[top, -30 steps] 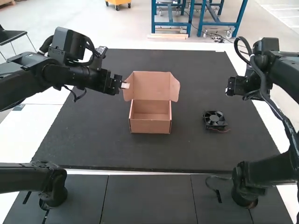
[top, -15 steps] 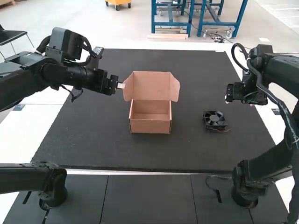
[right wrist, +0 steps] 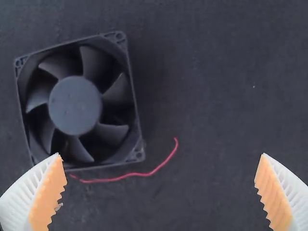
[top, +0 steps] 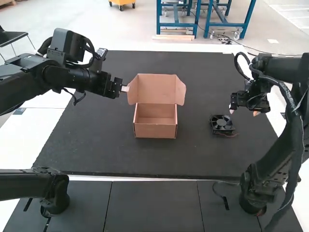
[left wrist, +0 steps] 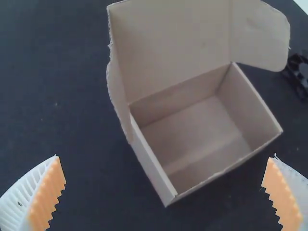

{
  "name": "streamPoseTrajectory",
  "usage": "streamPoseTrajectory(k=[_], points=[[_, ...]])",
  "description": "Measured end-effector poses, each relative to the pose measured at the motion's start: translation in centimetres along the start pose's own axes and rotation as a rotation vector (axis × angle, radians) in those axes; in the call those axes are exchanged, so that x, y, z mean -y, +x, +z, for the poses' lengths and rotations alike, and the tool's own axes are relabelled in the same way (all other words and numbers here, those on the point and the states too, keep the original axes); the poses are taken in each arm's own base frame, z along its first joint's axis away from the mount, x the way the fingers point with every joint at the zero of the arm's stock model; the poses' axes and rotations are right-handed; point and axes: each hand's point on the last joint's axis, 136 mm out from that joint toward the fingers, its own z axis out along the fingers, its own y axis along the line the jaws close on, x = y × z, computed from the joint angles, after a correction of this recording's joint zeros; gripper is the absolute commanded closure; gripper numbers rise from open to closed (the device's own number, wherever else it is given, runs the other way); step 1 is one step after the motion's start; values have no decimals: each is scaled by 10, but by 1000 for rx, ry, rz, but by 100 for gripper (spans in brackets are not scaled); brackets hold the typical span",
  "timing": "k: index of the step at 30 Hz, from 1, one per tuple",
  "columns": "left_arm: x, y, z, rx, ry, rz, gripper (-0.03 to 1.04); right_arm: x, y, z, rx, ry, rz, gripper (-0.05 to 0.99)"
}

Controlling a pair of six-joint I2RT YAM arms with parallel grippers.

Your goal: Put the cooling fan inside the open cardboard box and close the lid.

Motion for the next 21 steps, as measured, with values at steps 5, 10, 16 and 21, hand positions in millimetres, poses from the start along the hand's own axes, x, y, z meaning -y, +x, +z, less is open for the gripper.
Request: streamPoseTrajectory(k=[5,10,16,21], points=[[0,-1,0,3,0,1,4,14,-10,7,-19,-5,23,4],[0,-1,0,5,0,1,4,13,-7,19,-71,-27,10,4],[0,-2,0,7,0,1,4,8,-3,34,-131,-56,-6,4],[0,-2,0,6,0,2,4,8,-10,44,-149,-66,-7,5]])
